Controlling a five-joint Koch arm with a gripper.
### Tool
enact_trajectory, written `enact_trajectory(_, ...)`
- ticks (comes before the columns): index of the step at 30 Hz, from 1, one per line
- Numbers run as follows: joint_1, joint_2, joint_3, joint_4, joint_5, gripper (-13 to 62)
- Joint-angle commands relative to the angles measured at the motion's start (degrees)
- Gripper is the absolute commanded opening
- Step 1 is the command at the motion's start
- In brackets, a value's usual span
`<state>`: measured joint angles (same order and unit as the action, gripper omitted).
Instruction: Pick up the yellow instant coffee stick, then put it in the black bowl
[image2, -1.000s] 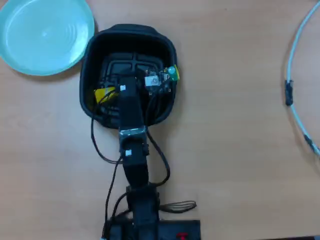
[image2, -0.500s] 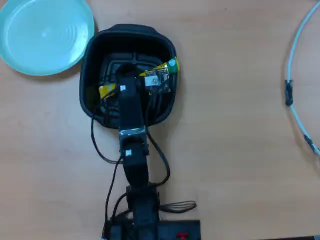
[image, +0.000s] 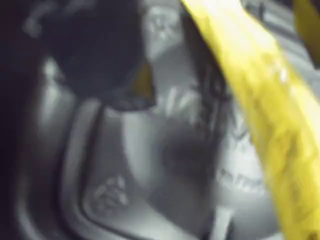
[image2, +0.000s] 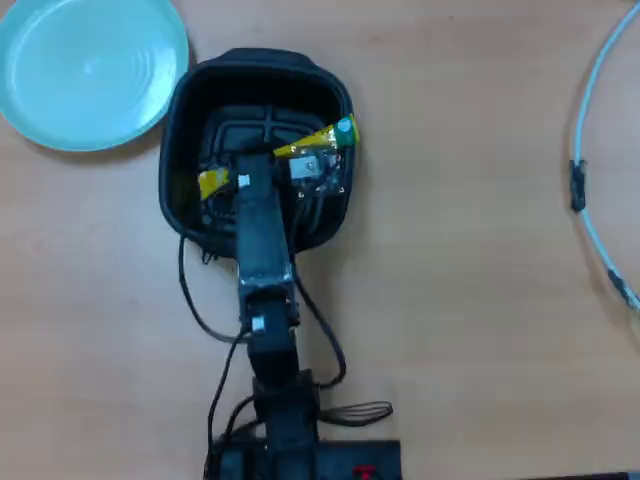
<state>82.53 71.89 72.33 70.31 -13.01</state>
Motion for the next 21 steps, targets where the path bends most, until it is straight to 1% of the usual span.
enact_trajectory(1,0.09,8.79,-5.54,4.39,0.18,35.1)
enact_trajectory(5,0.18,13.54,-5.01,8.44,1.67,35.1)
enact_trajectory(10,0.79,19.95,0.18,9.76,10.9,35.2)
enact_trajectory(14,0.88,28.3,9.05,7.29,12.48,35.1)
enact_trajectory(18,0.88,40.08,23.12,-1.05,15.64,35.0)
enact_trajectory(21,1.32,46.05,32.78,-6.15,19.86,35.1)
